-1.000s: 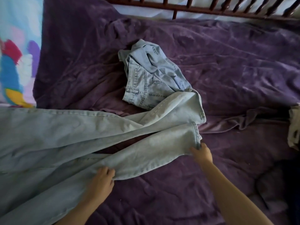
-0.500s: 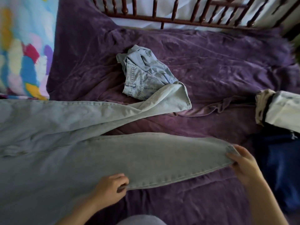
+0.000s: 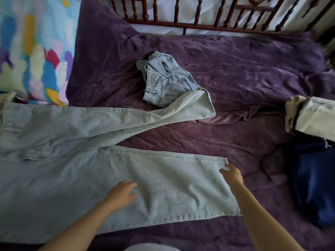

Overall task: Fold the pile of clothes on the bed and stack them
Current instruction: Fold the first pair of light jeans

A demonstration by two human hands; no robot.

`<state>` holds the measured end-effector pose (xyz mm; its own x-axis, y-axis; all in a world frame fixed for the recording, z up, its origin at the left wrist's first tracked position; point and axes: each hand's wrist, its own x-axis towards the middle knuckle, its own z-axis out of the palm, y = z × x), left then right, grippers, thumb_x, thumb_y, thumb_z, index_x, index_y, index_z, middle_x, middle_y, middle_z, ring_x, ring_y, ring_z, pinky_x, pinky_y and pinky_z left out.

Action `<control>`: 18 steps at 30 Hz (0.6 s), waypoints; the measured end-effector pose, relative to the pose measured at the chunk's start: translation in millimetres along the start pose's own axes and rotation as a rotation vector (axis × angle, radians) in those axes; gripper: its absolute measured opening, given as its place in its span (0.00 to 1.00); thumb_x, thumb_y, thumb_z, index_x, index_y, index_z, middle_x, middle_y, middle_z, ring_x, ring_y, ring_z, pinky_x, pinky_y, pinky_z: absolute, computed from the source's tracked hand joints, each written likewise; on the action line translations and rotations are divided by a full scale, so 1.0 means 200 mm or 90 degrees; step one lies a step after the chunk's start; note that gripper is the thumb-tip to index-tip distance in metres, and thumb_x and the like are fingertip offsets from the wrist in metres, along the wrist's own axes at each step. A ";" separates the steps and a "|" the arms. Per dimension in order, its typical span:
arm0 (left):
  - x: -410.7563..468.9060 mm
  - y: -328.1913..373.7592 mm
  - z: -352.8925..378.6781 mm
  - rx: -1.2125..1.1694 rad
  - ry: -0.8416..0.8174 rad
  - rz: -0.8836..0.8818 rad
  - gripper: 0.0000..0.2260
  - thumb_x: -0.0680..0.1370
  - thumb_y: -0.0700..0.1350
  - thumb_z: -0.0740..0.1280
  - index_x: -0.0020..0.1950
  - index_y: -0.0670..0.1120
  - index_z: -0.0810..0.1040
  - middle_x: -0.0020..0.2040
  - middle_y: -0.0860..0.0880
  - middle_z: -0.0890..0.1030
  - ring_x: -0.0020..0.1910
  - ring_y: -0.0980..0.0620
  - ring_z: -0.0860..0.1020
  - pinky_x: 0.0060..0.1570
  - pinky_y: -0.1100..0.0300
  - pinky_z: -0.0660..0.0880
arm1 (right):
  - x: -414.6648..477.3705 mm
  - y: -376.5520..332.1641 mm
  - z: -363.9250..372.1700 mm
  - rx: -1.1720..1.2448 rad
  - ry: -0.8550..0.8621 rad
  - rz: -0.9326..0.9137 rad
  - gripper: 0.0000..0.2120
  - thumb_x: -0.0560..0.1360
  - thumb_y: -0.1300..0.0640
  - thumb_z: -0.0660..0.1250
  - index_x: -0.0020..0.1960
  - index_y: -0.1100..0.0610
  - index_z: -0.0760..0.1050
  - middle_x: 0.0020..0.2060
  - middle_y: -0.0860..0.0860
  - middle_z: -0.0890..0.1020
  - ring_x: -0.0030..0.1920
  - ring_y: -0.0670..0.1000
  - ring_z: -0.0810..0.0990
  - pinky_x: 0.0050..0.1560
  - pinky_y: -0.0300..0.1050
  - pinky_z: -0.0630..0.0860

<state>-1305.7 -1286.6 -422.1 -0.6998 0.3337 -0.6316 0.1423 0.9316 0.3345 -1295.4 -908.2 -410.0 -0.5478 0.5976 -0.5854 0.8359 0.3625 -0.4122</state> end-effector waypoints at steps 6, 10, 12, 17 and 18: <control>0.23 -0.07 -0.25 0.024 0.124 -0.074 0.21 0.79 0.50 0.61 0.71 0.47 0.67 0.68 0.47 0.70 0.68 0.48 0.67 0.65 0.57 0.65 | 0.19 -0.39 0.08 0.091 -0.040 -0.055 0.13 0.74 0.63 0.65 0.58 0.65 0.76 0.47 0.59 0.79 0.46 0.57 0.76 0.46 0.50 0.73; 0.46 -0.15 -0.43 -0.014 0.235 -0.092 0.21 0.70 0.40 0.72 0.63 0.40 0.76 0.60 0.38 0.75 0.60 0.36 0.74 0.57 0.46 0.73 | 0.42 -0.59 0.12 0.019 -0.034 -0.073 0.13 0.75 0.62 0.63 0.56 0.67 0.76 0.52 0.63 0.80 0.53 0.62 0.78 0.51 0.50 0.72; 0.60 -0.19 -0.54 -0.011 0.265 -0.096 0.25 0.68 0.39 0.74 0.63 0.38 0.75 0.61 0.35 0.74 0.59 0.33 0.74 0.56 0.41 0.73 | 0.57 -0.68 0.12 -0.029 -0.024 -0.100 0.13 0.76 0.61 0.62 0.56 0.67 0.76 0.53 0.63 0.80 0.56 0.62 0.78 0.53 0.49 0.71; 0.88 -0.25 -0.80 0.060 0.295 -0.120 0.34 0.74 0.49 0.70 0.76 0.47 0.58 0.75 0.42 0.59 0.72 0.40 0.60 0.65 0.47 0.64 | 0.90 -0.84 0.13 0.089 0.066 -0.049 0.18 0.72 0.63 0.65 0.60 0.65 0.70 0.55 0.62 0.76 0.51 0.58 0.75 0.49 0.48 0.69; 0.93 -0.27 -0.83 0.080 0.286 -0.118 0.35 0.74 0.51 0.70 0.76 0.47 0.57 0.76 0.42 0.58 0.72 0.40 0.59 0.66 0.47 0.63 | 0.93 -0.85 0.13 0.120 0.076 -0.040 0.19 0.72 0.64 0.65 0.61 0.64 0.68 0.55 0.62 0.74 0.53 0.60 0.74 0.51 0.50 0.70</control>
<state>-1559.4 -1299.8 -441.2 -0.9498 0.0912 -0.2993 0.0507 0.9888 0.1407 -1540.6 -877.3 -466.4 -0.5808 0.6626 -0.4728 0.7734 0.2681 -0.5744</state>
